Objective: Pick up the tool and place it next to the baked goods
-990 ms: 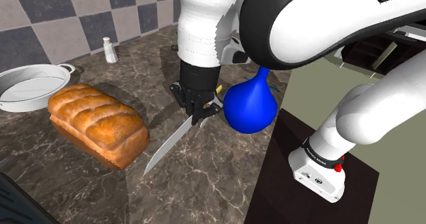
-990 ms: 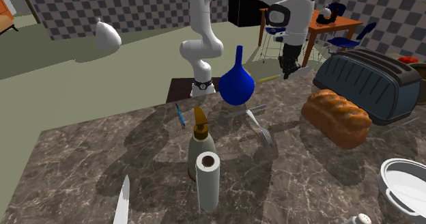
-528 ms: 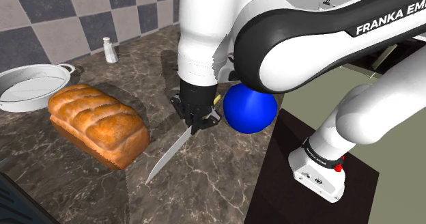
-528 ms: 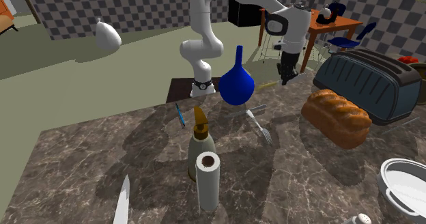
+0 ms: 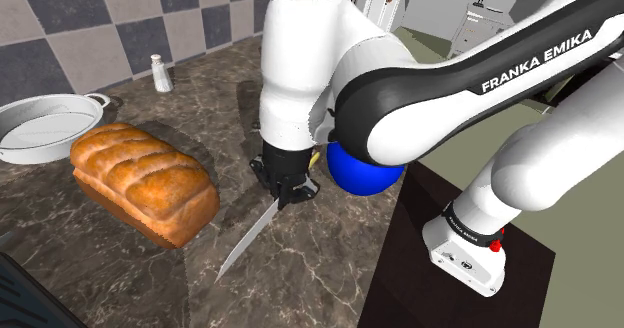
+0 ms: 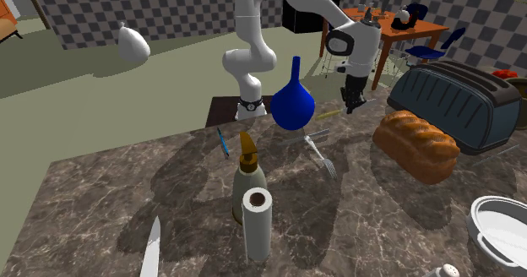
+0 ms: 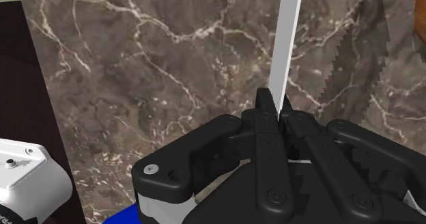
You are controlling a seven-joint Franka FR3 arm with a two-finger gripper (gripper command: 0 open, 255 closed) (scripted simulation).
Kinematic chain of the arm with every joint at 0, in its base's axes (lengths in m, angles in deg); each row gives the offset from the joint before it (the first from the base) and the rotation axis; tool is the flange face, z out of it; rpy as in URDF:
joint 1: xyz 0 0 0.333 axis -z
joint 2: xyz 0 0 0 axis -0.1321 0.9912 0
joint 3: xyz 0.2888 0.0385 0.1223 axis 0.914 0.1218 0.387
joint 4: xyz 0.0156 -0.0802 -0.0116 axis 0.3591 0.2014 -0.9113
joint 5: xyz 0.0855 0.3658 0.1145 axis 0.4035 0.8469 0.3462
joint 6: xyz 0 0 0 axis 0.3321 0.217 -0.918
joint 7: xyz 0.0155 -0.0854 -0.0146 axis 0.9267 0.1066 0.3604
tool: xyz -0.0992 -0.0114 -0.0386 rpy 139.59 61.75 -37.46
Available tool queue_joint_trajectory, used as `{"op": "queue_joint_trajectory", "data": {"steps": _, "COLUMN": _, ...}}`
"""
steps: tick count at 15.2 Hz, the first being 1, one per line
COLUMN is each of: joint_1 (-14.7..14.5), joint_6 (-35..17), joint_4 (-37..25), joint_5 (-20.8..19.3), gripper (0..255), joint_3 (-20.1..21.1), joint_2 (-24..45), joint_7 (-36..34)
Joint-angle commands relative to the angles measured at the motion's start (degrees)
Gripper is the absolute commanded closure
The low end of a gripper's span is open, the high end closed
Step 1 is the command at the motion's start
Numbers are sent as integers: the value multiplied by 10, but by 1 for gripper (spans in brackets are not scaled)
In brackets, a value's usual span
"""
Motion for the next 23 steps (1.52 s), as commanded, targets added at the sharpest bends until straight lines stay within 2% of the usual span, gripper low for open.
{"op": "queue_joint_trajectory", "data": {"steps": 1, "joint_1": 3, "joint_6": -20, "joint_4": 8, "joint_5": -11, "gripper": 255, "joint_3": 6, "joint_2": 15, "joint_7": -9}}
{"op": "queue_joint_trajectory", "data": {"steps": 7, "joint_1": 12, "joint_6": -73, "joint_4": 30, "joint_5": -55, "gripper": 255, "joint_3": 21, "joint_2": 61, "joint_7": -41}}
{"op": "queue_joint_trajectory", "data": {"steps": 15, "joint_1": 11, "joint_6": -73, "joint_4": 30, "joint_5": -55, "gripper": 255, "joint_3": 21, "joint_2": 61, "joint_7": -41}}
{"op": "queue_joint_trajectory", "data": {"steps": 16, "joint_1": 11, "joint_6": -73, "joint_4": 30, "joint_5": -55, "gripper": 0, "joint_3": 21, "joint_2": 61, "joint_7": -41}}
{"op": "queue_joint_trajectory", "data": {"steps": 21, "joint_1": 11, "joint_6": -73, "joint_4": 30, "joint_5": -55, "gripper": 0, "joint_3": 21, "joint_2": 61, "joint_7": -41}}
{"op": "queue_joint_trajectory", "data": {"steps": 23, "joint_1": 7, "joint_6": -30, "joint_4": 14, "joint_5": -17, "gripper": 0, "joint_3": 12, "joint_2": 22, "joint_7": -12}}
